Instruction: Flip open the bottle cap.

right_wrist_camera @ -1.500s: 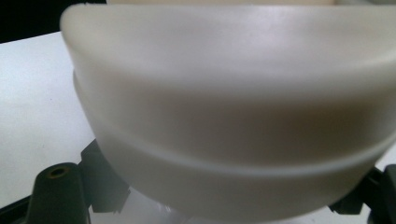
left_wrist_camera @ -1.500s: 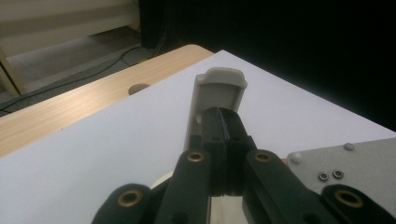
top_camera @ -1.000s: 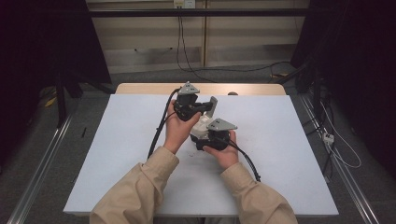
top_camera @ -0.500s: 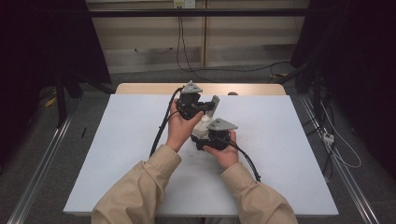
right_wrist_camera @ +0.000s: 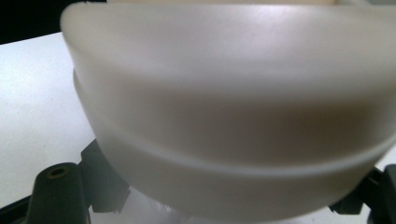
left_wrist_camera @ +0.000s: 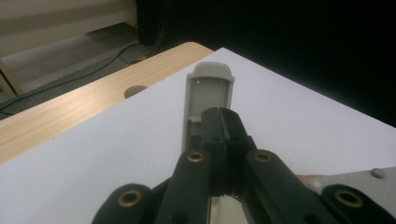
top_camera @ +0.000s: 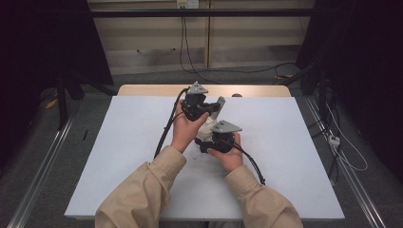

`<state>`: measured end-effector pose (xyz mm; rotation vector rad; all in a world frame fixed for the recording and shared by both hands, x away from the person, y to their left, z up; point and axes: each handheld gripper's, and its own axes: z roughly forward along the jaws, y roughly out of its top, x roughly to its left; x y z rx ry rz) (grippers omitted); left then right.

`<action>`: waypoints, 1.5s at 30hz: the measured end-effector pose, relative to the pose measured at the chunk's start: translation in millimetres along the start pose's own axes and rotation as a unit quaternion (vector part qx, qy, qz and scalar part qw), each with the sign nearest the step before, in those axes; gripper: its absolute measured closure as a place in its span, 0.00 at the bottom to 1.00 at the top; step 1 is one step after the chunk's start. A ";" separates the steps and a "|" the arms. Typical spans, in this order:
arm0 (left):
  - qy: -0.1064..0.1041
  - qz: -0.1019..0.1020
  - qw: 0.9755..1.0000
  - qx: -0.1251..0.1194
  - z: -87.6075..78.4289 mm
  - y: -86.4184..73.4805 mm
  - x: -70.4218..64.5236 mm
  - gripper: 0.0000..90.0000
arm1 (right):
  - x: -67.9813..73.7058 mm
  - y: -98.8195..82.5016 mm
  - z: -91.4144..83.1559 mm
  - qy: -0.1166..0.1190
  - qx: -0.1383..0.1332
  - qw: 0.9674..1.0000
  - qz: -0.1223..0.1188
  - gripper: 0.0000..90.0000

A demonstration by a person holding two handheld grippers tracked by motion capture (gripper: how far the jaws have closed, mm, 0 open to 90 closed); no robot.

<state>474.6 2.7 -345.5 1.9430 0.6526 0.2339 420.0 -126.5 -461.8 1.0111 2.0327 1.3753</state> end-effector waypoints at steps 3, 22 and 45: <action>0.000 0.000 1.000 -0.004 2.1 -0.2 0.0 1.00 | -0.1 0.0 -0.1 0.000 0.000 1.000 0.000 0.21; -0.001 -0.003 1.000 0.001 11.1 -1.9 -0.8 1.00 | -0.2 -0.1 0.0 -0.001 0.000 1.000 0.002 0.21; 0.003 -0.007 1.000 0.009 17.6 -4.0 1.5 1.00 | -0.8 -0.2 -0.2 -0.001 0.000 1.000 0.003 0.21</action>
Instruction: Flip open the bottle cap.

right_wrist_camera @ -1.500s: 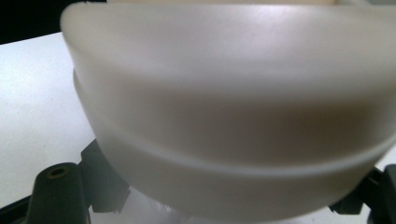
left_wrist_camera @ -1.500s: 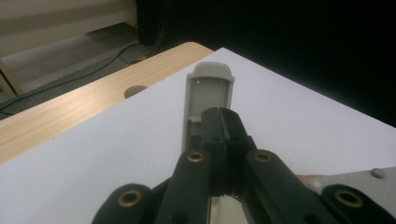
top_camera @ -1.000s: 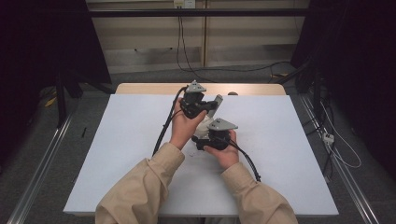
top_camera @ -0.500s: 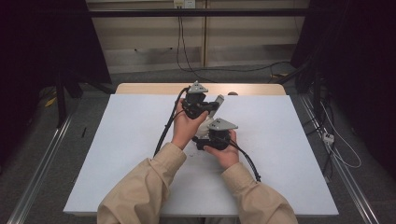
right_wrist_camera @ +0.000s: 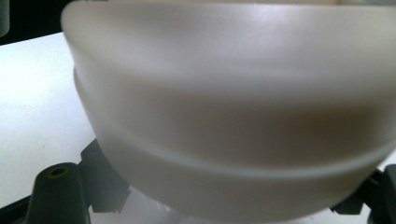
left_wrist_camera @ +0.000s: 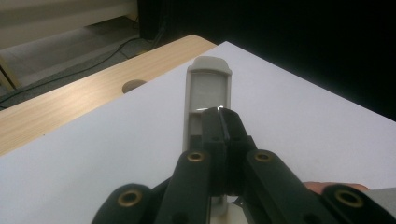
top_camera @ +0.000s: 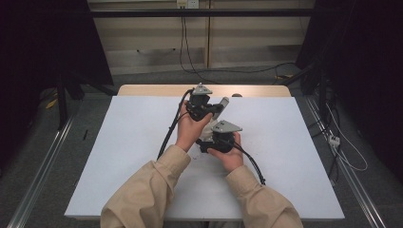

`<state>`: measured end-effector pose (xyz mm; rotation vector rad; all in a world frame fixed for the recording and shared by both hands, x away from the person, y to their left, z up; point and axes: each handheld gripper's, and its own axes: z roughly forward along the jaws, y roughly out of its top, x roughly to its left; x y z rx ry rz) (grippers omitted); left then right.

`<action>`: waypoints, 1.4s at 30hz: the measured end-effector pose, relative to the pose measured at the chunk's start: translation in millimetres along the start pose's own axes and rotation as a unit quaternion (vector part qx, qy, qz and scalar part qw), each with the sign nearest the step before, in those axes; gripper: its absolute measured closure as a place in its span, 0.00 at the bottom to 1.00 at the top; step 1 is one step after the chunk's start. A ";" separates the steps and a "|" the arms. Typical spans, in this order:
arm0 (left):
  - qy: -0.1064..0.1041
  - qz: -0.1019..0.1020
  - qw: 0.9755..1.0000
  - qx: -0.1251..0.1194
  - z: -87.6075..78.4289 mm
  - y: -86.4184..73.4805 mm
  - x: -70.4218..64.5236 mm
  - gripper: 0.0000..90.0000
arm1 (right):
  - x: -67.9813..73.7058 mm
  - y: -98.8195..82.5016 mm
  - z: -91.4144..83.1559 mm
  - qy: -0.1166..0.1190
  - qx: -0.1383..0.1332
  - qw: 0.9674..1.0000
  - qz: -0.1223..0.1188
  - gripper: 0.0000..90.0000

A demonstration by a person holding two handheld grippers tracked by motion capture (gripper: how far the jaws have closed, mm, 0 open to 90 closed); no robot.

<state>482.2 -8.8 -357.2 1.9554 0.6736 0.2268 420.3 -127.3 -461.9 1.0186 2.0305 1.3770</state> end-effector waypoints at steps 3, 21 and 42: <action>0.001 0.000 1.000 -0.001 0.3 0.2 -0.1 1.00 | 0.0 0.0 0.0 0.000 0.000 1.000 0.000 0.21; 0.000 0.001 1.000 0.006 2.6 0.3 1.6 1.00 | 0.7 0.1 0.1 0.000 0.003 1.000 -0.008 0.21; 0.001 0.001 1.000 0.009 8.8 -1.2 2.2 1.00 | 0.3 0.0 0.2 0.001 0.003 1.000 -0.005 0.21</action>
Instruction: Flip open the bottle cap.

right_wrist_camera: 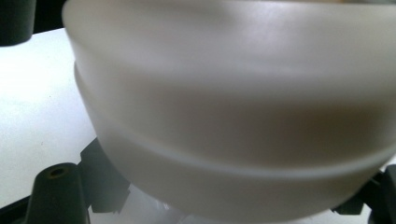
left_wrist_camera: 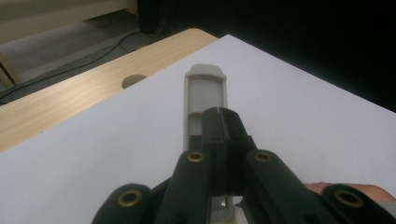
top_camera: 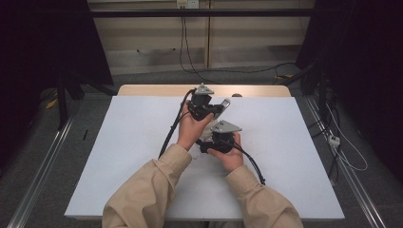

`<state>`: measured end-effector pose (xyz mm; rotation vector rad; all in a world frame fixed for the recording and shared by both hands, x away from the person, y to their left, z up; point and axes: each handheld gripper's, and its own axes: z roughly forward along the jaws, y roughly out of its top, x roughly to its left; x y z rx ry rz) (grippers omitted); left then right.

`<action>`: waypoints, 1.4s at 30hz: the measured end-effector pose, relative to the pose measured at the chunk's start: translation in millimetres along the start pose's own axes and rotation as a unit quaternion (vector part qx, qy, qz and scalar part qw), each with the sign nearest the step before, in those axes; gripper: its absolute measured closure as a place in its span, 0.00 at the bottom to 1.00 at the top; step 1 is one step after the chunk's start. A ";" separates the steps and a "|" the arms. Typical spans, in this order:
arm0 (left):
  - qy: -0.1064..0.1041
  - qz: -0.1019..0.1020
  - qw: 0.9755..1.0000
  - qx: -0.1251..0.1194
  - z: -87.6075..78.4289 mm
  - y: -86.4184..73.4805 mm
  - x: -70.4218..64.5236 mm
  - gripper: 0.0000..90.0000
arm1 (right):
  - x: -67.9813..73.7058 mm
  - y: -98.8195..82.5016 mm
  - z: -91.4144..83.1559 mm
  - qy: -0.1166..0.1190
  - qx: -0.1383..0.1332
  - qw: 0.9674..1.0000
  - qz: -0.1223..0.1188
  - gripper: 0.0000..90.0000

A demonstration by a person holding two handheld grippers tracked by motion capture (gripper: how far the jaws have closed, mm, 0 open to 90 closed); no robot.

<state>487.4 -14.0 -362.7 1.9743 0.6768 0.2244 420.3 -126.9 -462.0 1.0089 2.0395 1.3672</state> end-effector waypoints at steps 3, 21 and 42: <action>0.000 0.001 1.000 0.007 1.1 -0.3 0.7 1.00 | 0.0 0.0 0.0 0.000 0.000 1.000 -0.001 0.21; -0.002 -0.004 1.000 0.011 6.5 -2.4 1.8 1.00 | -0.2 -0.1 -0.3 0.000 0.001 1.000 0.000 0.20; -0.004 -0.002 1.000 0.019 3.8 -4.1 -1.8 0.95 | -3.1 0.1 -3.2 -0.010 0.006 1.000 0.025 0.15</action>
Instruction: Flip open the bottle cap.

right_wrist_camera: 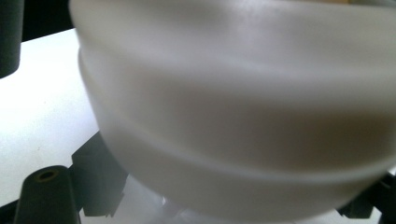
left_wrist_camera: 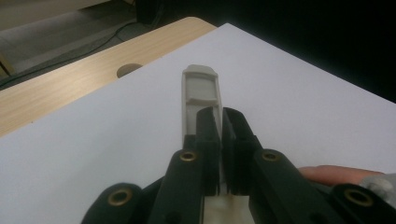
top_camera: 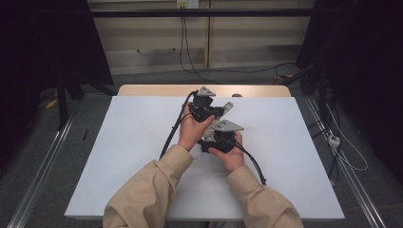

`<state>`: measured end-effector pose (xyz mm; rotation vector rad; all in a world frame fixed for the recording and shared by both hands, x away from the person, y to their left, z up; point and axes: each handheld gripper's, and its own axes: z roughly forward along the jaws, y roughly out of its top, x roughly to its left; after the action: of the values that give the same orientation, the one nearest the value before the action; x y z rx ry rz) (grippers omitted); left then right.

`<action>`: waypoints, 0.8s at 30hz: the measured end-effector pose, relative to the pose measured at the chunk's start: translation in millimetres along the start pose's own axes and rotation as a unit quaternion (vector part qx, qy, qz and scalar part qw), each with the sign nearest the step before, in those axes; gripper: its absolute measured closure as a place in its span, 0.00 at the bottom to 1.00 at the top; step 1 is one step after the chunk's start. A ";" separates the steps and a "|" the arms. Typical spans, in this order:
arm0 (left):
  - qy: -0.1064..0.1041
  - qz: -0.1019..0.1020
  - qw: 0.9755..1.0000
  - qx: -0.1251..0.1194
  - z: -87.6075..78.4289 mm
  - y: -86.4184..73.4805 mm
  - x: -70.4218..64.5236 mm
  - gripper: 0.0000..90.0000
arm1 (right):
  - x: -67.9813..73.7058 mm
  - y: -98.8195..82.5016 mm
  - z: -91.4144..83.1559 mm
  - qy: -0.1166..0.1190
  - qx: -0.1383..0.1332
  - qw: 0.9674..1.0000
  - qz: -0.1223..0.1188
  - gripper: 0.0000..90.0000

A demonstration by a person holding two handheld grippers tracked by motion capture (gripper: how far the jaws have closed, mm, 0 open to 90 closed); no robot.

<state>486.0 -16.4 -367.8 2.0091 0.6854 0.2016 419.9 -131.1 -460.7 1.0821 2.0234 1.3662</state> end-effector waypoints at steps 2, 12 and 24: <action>0.001 -0.001 1.000 -0.003 -2.1 0.3 -0.6 0.95 | 0.4 0.4 -0.8 0.003 -0.002 1.000 0.003 0.13; 0.006 -0.003 1.000 -0.009 -12.3 1.8 -0.1 0.91 | 2.2 1.9 -4.5 0.005 0.006 1.000 0.001 0.11; 0.011 -0.016 1.000 -0.023 -30.6 -1.0 4.4 0.71 | 0.5 6.1 -9.6 0.011 -0.004 1.000 0.008 0.12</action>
<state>476.7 9.4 -353.4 1.9532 0.7196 0.2184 414.7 -134.8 -451.3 1.0856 2.0273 1.3995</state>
